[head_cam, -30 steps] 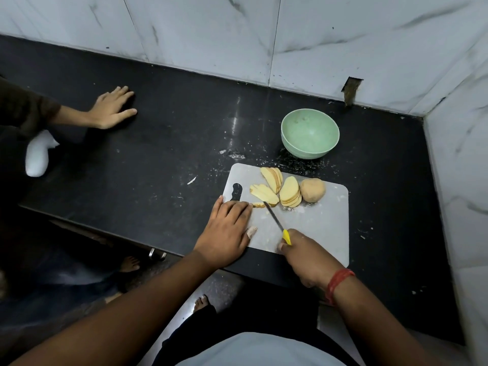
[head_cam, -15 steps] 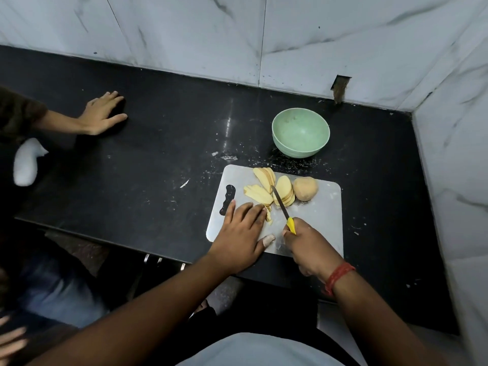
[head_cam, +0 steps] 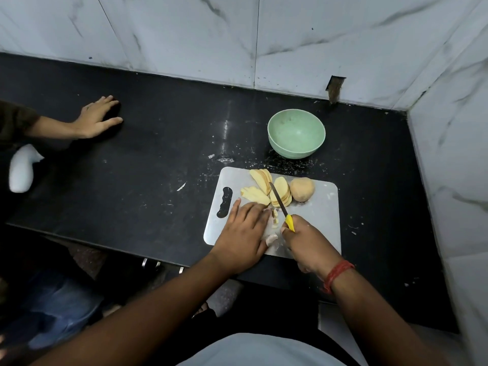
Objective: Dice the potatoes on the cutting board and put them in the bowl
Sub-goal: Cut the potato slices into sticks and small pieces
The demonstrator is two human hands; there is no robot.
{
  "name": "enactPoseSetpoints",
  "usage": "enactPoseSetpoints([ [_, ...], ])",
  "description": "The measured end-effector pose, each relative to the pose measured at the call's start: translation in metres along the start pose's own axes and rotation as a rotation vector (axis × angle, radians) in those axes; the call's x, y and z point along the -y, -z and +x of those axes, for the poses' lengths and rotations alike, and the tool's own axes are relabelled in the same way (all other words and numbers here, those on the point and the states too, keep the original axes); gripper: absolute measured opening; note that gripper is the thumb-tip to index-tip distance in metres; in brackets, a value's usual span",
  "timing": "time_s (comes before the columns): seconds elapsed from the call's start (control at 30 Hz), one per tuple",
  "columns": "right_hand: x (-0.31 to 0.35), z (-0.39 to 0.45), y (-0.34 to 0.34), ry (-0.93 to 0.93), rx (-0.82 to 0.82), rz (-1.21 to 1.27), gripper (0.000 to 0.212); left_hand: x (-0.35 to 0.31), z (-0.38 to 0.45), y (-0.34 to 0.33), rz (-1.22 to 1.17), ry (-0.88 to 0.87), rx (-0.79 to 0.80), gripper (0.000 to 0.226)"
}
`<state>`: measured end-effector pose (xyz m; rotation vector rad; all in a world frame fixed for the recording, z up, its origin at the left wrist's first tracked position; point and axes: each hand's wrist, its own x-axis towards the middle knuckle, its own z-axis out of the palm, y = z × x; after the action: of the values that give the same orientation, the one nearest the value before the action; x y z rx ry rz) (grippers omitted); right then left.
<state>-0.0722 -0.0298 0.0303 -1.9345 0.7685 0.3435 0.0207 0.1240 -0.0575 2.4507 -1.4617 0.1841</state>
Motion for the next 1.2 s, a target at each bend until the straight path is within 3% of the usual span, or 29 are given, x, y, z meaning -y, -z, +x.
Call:
enactPoseSetpoints([
  [0.17,0.002,-0.004,0.001,-0.022,0.046,-0.110,0.015,0.028,0.001,0.004,0.091,0.062,0.018,0.066],
  [0.43,0.001,-0.001,-0.007,-0.030,0.082,-0.368,0.013,0.037,-0.002,0.006,0.107,0.009,0.001,0.059],
  [0.97,0.000,-0.009,-0.021,-0.021,0.146,-0.412,0.014,0.037,-0.019,0.006,0.075,0.104,-0.062,0.054],
  [1.2,0.004,-0.008,-0.020,-0.006,0.076,-0.412,0.011,0.038,-0.020,0.006,0.065,0.124,-0.075,0.054],
])
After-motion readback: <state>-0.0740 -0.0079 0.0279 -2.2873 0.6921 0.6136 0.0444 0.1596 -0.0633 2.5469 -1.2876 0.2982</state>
